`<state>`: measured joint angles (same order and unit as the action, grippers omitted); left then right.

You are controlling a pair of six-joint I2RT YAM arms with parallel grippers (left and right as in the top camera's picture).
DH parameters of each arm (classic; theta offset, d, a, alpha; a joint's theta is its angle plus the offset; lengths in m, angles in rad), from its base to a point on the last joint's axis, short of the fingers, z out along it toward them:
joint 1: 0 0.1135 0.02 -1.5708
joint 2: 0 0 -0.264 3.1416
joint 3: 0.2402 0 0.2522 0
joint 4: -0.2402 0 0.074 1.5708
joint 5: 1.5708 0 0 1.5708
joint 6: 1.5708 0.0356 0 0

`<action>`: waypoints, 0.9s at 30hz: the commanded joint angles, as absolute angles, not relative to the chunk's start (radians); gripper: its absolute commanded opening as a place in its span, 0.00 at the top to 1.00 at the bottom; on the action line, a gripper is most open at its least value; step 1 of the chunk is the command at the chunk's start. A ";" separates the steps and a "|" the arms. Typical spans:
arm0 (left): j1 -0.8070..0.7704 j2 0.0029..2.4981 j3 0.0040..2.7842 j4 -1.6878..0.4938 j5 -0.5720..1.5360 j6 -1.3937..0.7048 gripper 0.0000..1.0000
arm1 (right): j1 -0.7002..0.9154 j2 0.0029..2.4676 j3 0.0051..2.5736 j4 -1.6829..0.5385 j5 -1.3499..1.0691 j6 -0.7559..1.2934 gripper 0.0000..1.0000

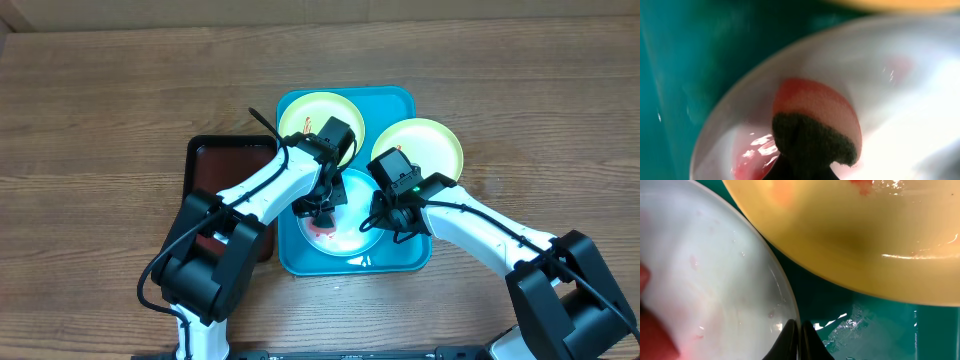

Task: Clean dirty plates on tray and stack at the side
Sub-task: 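Scrub the white plate with the sponge in the left gripper, then keep scrubbing the white plate's red smear with the left-held sponge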

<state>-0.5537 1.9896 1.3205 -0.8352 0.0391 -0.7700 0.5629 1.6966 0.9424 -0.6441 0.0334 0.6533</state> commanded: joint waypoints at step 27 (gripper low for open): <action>-0.621 2.038 1.295 -0.826 0.184 -0.756 0.96 | 0.556 1.730 0.923 -0.654 0.048 0.737 0.96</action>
